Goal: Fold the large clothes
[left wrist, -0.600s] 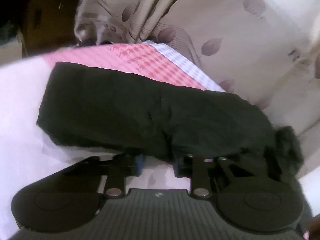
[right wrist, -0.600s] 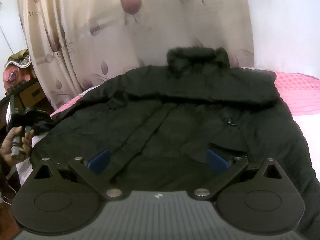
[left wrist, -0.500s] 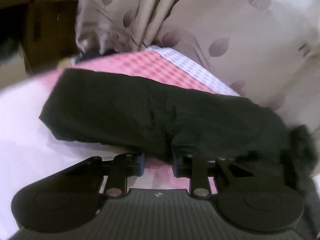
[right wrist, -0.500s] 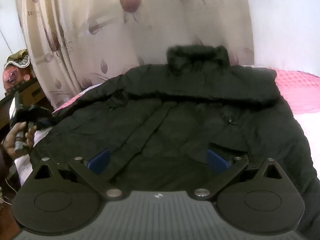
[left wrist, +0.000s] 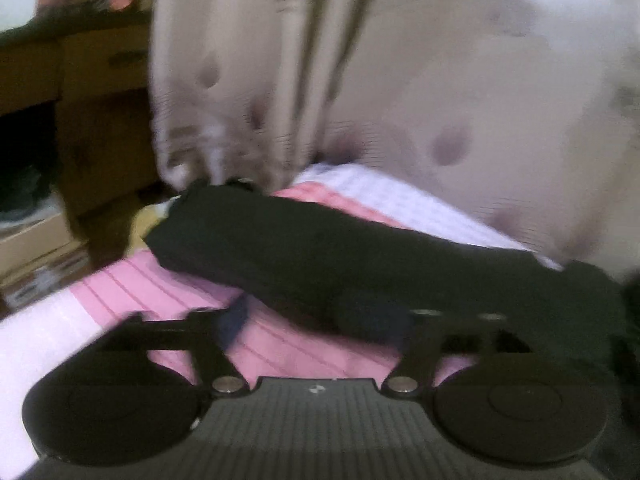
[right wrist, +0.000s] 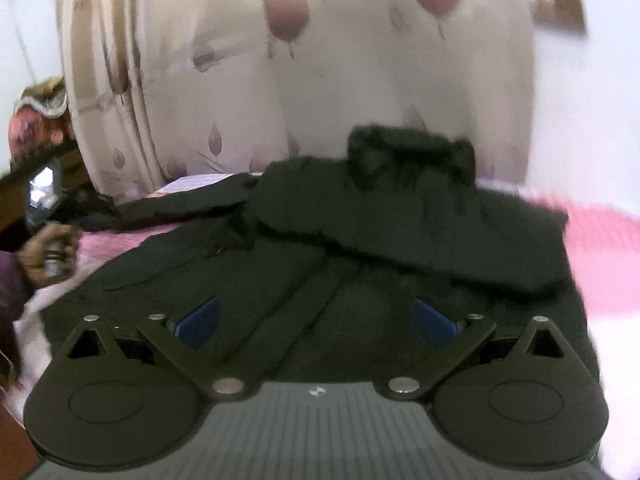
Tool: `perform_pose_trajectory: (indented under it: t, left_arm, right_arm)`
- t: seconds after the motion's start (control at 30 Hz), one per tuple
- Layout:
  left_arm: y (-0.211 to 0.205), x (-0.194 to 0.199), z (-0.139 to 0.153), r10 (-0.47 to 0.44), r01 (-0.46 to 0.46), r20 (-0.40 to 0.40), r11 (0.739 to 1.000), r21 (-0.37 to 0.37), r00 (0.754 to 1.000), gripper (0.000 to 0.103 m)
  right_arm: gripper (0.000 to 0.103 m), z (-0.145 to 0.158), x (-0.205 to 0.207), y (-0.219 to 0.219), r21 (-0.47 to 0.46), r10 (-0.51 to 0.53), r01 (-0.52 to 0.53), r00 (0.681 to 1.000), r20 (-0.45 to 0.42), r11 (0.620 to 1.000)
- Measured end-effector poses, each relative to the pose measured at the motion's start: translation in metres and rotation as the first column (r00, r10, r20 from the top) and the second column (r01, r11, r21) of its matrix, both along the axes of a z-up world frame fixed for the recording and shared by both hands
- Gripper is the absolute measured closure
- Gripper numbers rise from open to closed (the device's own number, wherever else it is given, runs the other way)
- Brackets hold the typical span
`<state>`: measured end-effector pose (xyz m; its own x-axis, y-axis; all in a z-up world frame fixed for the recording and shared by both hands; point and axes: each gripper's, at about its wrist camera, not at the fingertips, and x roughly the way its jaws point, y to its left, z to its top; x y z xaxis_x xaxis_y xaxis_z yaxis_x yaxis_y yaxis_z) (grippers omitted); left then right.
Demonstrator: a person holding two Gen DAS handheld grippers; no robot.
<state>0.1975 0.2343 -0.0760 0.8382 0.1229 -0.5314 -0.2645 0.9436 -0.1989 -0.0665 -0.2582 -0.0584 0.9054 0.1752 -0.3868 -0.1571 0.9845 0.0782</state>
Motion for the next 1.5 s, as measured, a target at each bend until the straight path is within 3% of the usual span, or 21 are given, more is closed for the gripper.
perform_pose_trajectory:
  t: [0.03,0.1,0.13,0.3,0.43,0.5,0.53,0.57,0.67,0.77,0.83,0.9,1.0,1.1,1.2,1.23,1.27,1.3,1.37,1.43,1.5]
  left_arm:
    - [-0.007,-0.011,0.001,-0.021,0.021,0.024,1.000,0.001,1.000,0.010]
    - [-0.022,-0.035,0.003,-0.067,0.066,0.049,0.998,0.023,0.997,0.006]
    - [-0.030,-0.045,0.003,-0.099,0.097,0.053,0.995,0.029,0.994,0.003]
    - [-0.048,-0.069,-0.008,-0.177,0.176,0.056,0.984,0.023,0.983,0.002]
    - [-0.050,-0.071,-0.027,-0.181,0.181,0.020,0.983,-0.015,0.983,0.002]
    - [-0.046,-0.069,-0.031,-0.171,0.171,-0.009,0.985,-0.033,0.985,0.003]
    - [-0.042,-0.070,-0.032,-0.167,0.166,-0.011,0.985,-0.039,0.986,0.003]
    - [-0.040,-0.070,-0.032,-0.156,0.156,-0.009,0.987,-0.044,0.988,0.003]
    - [-0.035,-0.071,-0.034,-0.143,0.142,-0.017,0.988,-0.063,0.990,0.002]
    - [-0.029,-0.069,-0.035,-0.123,0.120,-0.028,0.989,-0.088,0.992,0.002]
    - [-0.029,-0.070,-0.035,-0.115,0.112,-0.023,0.989,-0.095,0.993,0.002]
    - [-0.031,-0.071,-0.034,-0.112,0.110,-0.020,0.990,-0.087,0.993,0.001]
    - [-0.036,-0.073,-0.030,-0.116,0.115,-0.024,0.992,-0.043,0.993,0.001]
    - [-0.044,-0.077,-0.024,-0.128,0.129,-0.032,0.991,0.028,0.991,0.000]
    - [-0.051,-0.081,-0.020,-0.170,0.175,-0.064,0.981,0.088,0.983,0.000]
    - [-0.053,-0.082,-0.019,-0.185,0.193,-0.078,0.975,0.108,0.980,0.000]
    - [-0.056,-0.083,-0.019,-0.198,0.208,-0.091,0.970,0.126,0.976,0.000]
    - [-0.059,-0.085,-0.019,-0.210,0.224,-0.103,0.964,0.146,0.972,0.000]
    - [-0.062,-0.088,-0.020,-0.236,0.256,-0.121,0.950,0.182,0.964,0.000]
    - [-0.062,-0.092,-0.019,-0.258,0.280,-0.130,0.938,0.206,0.957,0.000]
    - [-0.060,-0.095,-0.020,-0.296,0.320,-0.140,0.924,0.208,0.945,0.000]
  right_arm:
    - [0.000,0.000,0.012,0.002,-0.019,0.014,-0.014,1.000,0.003,1.000]
    - [0.000,-0.005,0.041,0.012,-0.097,0.044,-0.043,0.999,0.010,0.994]
    - [0.000,-0.007,0.055,0.019,-0.176,0.051,-0.044,0.998,0.032,0.983]
    - [0.000,-0.041,0.127,0.044,-0.374,0.045,-0.066,0.997,-0.064,0.925]
    - [0.001,-0.061,0.171,0.066,-0.506,0.022,-0.060,0.997,-0.080,0.860]
    - [0.024,-0.066,0.190,0.068,-0.546,0.005,-0.054,0.996,-0.091,0.836]
    - [0.065,-0.064,0.197,0.064,-0.554,-0.021,-0.037,0.995,-0.098,0.832]
    - [0.089,-0.061,0.201,0.058,-0.560,-0.047,-0.016,0.994,-0.098,0.828]
    - [0.090,-0.032,0.181,0.017,-0.521,-0.100,0.084,0.995,-0.002,0.850]
    - [0.090,0.012,0.142,-0.052,-0.440,-0.236,0.252,0.967,0.093,0.862]
    - [0.090,0.036,0.107,-0.105,-0.407,-0.345,0.375,0.927,0.148,0.833]
    - [0.090,0.052,0.073,-0.161,-0.386,-0.460,0.491,0.870,0.176,0.781]
    - [0.090,0.060,0.025,-0.237,-0.364,-0.613,0.624,0.773,0.163,0.691]
    - [0.090,0.049,-0.014,-0.300,-0.356,-0.718,0.695,0.691,0.090,0.624]
    - [0.089,0.020,-0.043,-0.352,-0.300,-0.770,0.726,0.636,-0.051,0.619]
    - [0.087,0.010,-0.050,-0.361,-0.270,-0.773,0.731,0.628,-0.097,0.627]
    - [0.074,0.000,-0.055,-0.367,-0.233,-0.775,0.741,0.618,-0.131,0.630]
    - [0.066,-0.007,-0.063,-0.368,-0.189,-0.779,0.756,0.607,-0.155,0.627]
    - [0.035,-0.012,-0.087,-0.371,-0.062,-0.777,0.779,0.609,-0.158,0.624]
    - [0.022,-0.011,-0.116,-0.354,0.046,-0.756,0.766,0.642,-0.126,0.642]
    - [0.022,-0.003,-0.141,-0.337,0.111,-0.704,0.711,0.703,-0.098,0.694]
